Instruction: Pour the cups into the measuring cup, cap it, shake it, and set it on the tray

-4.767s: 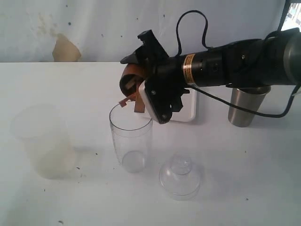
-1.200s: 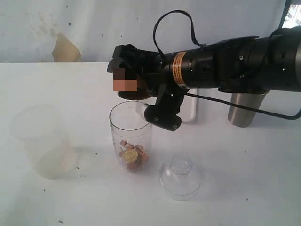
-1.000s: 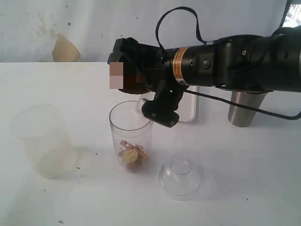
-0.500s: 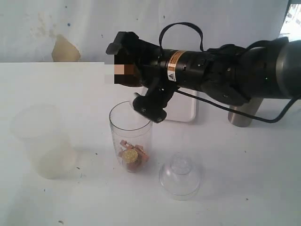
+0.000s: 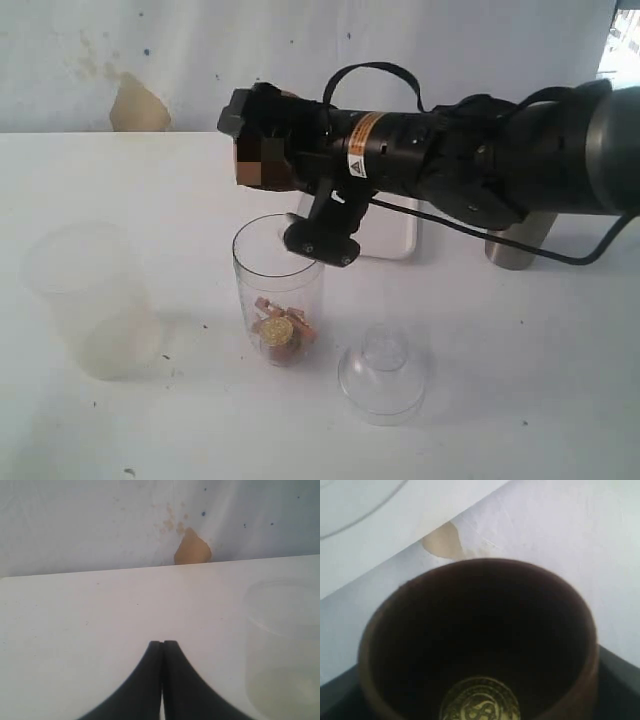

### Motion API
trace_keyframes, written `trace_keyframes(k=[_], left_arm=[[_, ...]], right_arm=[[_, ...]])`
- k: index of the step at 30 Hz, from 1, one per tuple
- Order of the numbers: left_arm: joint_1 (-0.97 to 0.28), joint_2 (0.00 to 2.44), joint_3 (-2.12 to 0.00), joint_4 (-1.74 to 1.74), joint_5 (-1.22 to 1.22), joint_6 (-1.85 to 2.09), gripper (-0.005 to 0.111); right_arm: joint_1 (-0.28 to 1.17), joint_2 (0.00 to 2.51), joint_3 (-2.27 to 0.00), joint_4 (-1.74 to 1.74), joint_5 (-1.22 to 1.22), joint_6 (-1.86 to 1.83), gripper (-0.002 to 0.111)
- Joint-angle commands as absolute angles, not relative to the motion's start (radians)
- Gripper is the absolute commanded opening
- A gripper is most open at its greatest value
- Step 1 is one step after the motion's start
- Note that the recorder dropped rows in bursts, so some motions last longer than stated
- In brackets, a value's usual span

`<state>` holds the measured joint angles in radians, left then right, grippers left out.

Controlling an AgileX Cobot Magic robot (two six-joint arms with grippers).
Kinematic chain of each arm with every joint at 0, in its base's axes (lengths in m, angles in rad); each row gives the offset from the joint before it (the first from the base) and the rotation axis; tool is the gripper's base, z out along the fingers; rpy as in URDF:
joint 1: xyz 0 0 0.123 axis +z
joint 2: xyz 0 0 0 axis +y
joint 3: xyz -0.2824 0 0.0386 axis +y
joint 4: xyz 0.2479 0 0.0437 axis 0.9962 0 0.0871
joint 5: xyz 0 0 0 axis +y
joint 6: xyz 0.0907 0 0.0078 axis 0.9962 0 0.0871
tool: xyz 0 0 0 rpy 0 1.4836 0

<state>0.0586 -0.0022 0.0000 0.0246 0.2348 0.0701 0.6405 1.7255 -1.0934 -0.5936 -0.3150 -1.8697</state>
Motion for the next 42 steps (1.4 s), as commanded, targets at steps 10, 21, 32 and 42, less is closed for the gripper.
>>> trace_keyframes(k=[10, 21, 32, 42], left_arm=[[0.058, 0.000, 0.000, 0.015, 0.232, 0.068, 0.000], [0.058, 0.000, 0.000, 0.015, 0.232, 0.068, 0.000], [0.058, 0.000, 0.000, 0.015, 0.232, 0.068, 0.000], [0.058, 0.000, 0.000, 0.015, 0.232, 0.068, 0.000]], right_arm=[[0.658, 1.677, -1.044, -0.337, -0.290, -2.124, 0.000], [0.662, 1.643, -1.005, -0.229, -0.433, -1.957, 0.000], [0.662, 1.654, -0.976, -0.163, -0.499, -2.104, 0.000], [0.667, 1.664, -0.976, -0.204, -0.564, -1.510, 0.000]])
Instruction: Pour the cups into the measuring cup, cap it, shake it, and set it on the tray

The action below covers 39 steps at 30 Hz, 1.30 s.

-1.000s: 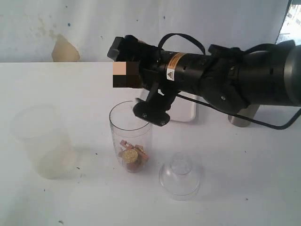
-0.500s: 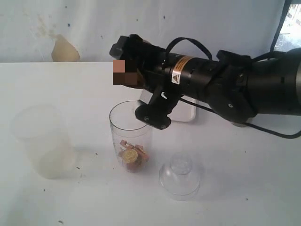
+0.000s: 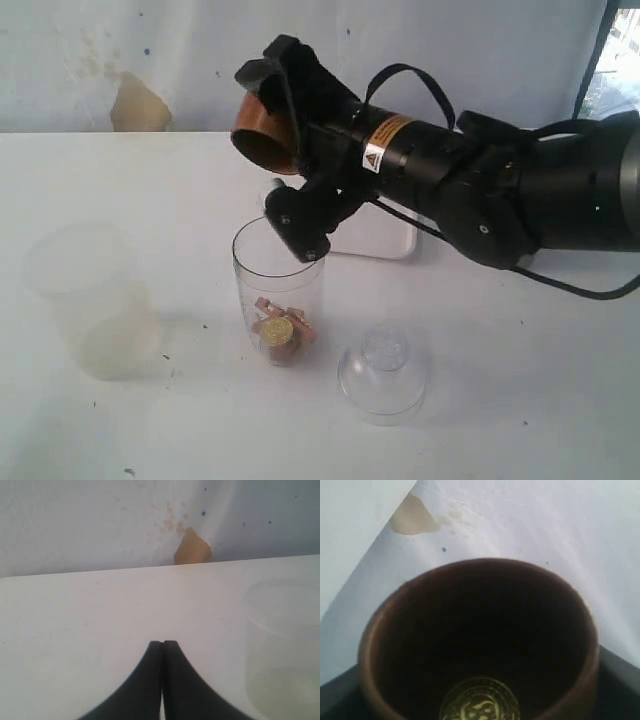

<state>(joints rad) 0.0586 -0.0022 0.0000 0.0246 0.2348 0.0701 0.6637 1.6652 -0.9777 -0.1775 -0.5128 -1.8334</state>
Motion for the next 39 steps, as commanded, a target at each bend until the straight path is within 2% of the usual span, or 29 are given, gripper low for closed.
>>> trace_keyframes(k=[1, 10, 17, 23, 30, 34, 39], left_arm=[[0.058, 0.000, 0.000, 0.015, 0.232, 0.068, 0.000], [0.058, 0.000, 0.000, 0.015, 0.232, 0.068, 0.000], [0.058, 0.000, 0.000, 0.015, 0.232, 0.068, 0.000], [0.058, 0.000, 0.000, 0.015, 0.232, 0.068, 0.000], [0.058, 0.000, 0.000, 0.015, 0.232, 0.068, 0.000], [0.058, 0.000, 0.000, 0.015, 0.232, 0.068, 0.000], [0.058, 0.000, 0.000, 0.015, 0.232, 0.068, 0.000]], right_arm=[[0.665, 1.664, -0.976, -0.229, -0.560, -1.440, 0.000], [0.645, 1.664, -0.976, -0.520, -0.517, -1.147, 0.000], [0.630, 1.664, -0.976, -0.501, -0.517, -1.441, 0.000], [0.637, 1.664, -0.976, -0.493, -0.485, -1.918, 0.000], [0.639, 1.668, -0.974, -0.491, -0.492, -1.929, 0.000], [0.649, 1.686, -0.970, -0.499, -0.393, -2.004, 0.000], [0.640, 1.687, -0.966, -0.301, -0.617, -1.975, 0.000]])
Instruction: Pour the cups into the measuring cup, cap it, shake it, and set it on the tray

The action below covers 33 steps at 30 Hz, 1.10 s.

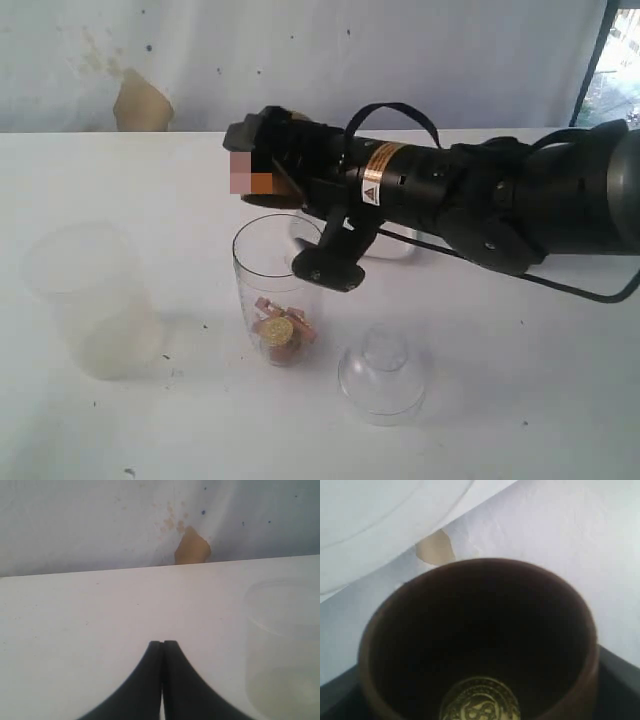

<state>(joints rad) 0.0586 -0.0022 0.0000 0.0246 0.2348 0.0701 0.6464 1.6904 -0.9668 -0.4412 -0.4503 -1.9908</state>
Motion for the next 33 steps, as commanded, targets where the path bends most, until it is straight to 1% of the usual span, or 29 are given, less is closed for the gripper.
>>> trace_keyframes(k=[1, 3, 4, 6, 7, 9, 10, 11, 12, 13, 14, 17, 18, 19, 20, 21, 22, 23, 24, 25, 26, 28, 33], left_arm=[[0.058, 0.000, 0.000, 0.015, 0.232, 0.068, 0.000], [0.058, 0.000, 0.000, 0.015, 0.232, 0.068, 0.000], [0.058, 0.000, 0.000, 0.015, 0.232, 0.068, 0.000], [0.058, 0.000, 0.000, 0.015, 0.232, 0.068, 0.000], [0.058, 0.000, 0.000, 0.015, 0.232, 0.068, 0.000], [0.058, 0.000, 0.000, 0.015, 0.232, 0.068, 0.000], [0.058, 0.000, 0.000, 0.015, 0.232, 0.068, 0.000], [0.058, 0.000, 0.000, 0.015, 0.232, 0.068, 0.000], [0.058, 0.000, 0.000, 0.015, 0.232, 0.068, 0.000], [0.058, 0.000, 0.000, 0.015, 0.232, 0.068, 0.000], [0.058, 0.000, 0.000, 0.015, 0.232, 0.068, 0.000], [0.058, 0.000, 0.000, 0.015, 0.232, 0.068, 0.000], [0.058, 0.000, 0.000, 0.015, 0.232, 0.068, 0.000], [0.058, 0.000, 0.000, 0.015, 0.232, 0.068, 0.000], [0.058, 0.000, 0.000, 0.015, 0.232, 0.068, 0.000], [0.058, 0.000, 0.000, 0.015, 0.232, 0.068, 0.000], [0.058, 0.000, 0.000, 0.015, 0.232, 0.068, 0.000], [0.058, 0.000, 0.000, 0.015, 0.232, 0.068, 0.000], [0.058, 0.000, 0.000, 0.015, 0.232, 0.068, 0.000], [0.058, 0.000, 0.000, 0.015, 0.232, 0.068, 0.000], [0.058, 0.000, 0.000, 0.015, 0.232, 0.068, 0.000], [0.058, 0.000, 0.000, 0.015, 0.232, 0.068, 0.000], [0.058, 0.000, 0.000, 0.015, 0.232, 0.068, 0.000]], right_arm=[[0.645, 1.687, -0.966, -0.326, -0.567, -1.980, 0.000], [0.647, 1.685, -0.966, -0.375, -0.419, -2.062, 0.000], [0.647, 1.680, -0.966, -0.366, -0.390, -2.148, 0.000], [0.645, 1.678, -0.964, -0.284, -0.455, -2.104, 0.000], [0.647, 1.686, -0.956, -0.217, -0.523, -2.018, 0.000], [0.647, 1.687, -0.949, -0.231, -0.542, -2.139, 0.000], [0.647, 1.677, -0.949, -0.196, -0.570, -2.142, 0.000], [0.647, 1.674, -0.947, -0.167, -0.633, -2.051, 0.000], [0.647, 1.677, -0.941, -0.191, -0.621, -2.032, 0.000], [0.647, 1.677, -0.936, -0.203, -0.541, -2.148, 0.000], [0.647, 1.672, -0.936, -0.192, -0.546, -2.145, 0.000], [0.649, 1.676, -0.936, -0.062, -0.640, -2.004, 0.000], [0.651, 1.680, -0.930, -0.073, -0.652, -2.060, 0.000], [0.651, 1.676, -0.930, -0.033, -0.738, -2.088, 0.000], [0.651, 1.674, -0.930, 0.025, -0.847, -1.930, 0.000], [0.651, 1.672, -0.930, 0.047, -0.897, -1.788, 0.000], [0.643, 1.659, -0.930, 0.053, -0.911, -1.620, 0.000], [0.627, 1.634, -0.930, 0.121, -0.887, -1.283, 0.000], [0.616, 1.618, -0.935, 0.223, -0.865, -1.092, 0.000], [0.604, 1.608, -0.942, 0.301, -0.836, -1.011, 0.000], [0.571, 1.589, -0.957, 0.399, -0.737, -0.953, 0.000], [0.504, 1.560, -0.969, 0.411, -0.594, -0.933, 0.000], [0.321, 1.478, -0.976, 0.429, -0.523, -0.683, 0.000]])
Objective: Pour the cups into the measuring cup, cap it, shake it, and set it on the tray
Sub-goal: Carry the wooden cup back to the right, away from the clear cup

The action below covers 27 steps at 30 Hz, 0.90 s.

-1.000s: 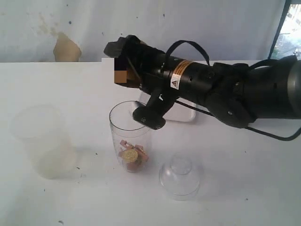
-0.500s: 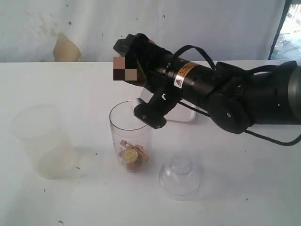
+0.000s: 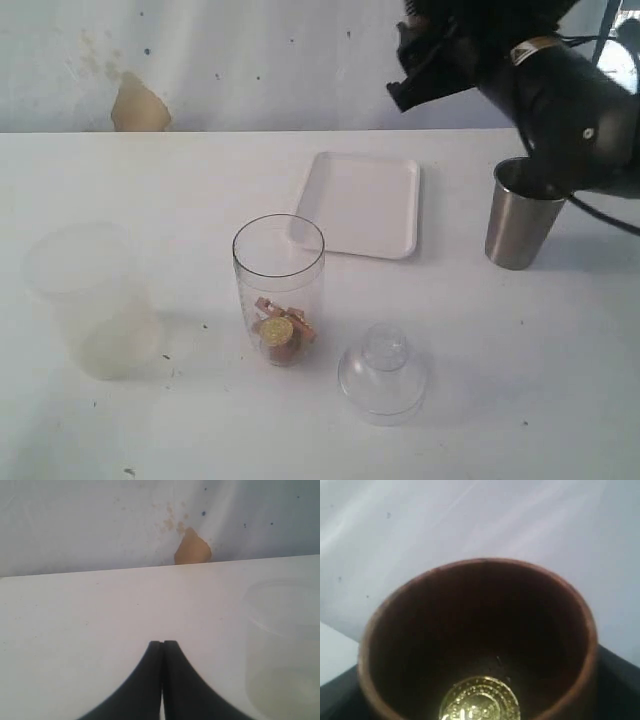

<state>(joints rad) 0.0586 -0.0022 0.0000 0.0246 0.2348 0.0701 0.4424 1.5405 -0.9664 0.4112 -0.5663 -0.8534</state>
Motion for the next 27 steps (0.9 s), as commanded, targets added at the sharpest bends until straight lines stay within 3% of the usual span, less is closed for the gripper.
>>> trace_keyframes(k=[1, 12, 16, 21, 27], left_arm=[[0.058, 0.000, 0.000, 0.015, 0.232, 0.068, 0.000], [0.058, 0.000, 0.000, 0.015, 0.232, 0.068, 0.000], [0.058, 0.000, 0.000, 0.015, 0.232, 0.068, 0.000], [0.058, 0.000, 0.000, 0.015, 0.232, 0.068, 0.000], [0.058, 0.000, 0.000, 0.015, 0.232, 0.068, 0.000]], right_arm=[[0.289, 1.468, -0.976, 0.427, -0.502, -0.653, 0.000], [-0.145, 1.539, -0.942, 0.427, -0.308, -0.492, 0.000], [-0.204, 1.622, -0.846, 0.370, -0.440, -0.442, 0.000], [-0.272, 1.862, -0.749, -0.339, -0.832, 0.102, 0.000], [-0.321, 1.985, -0.746, -0.304, -0.931, -0.016, 0.000]])
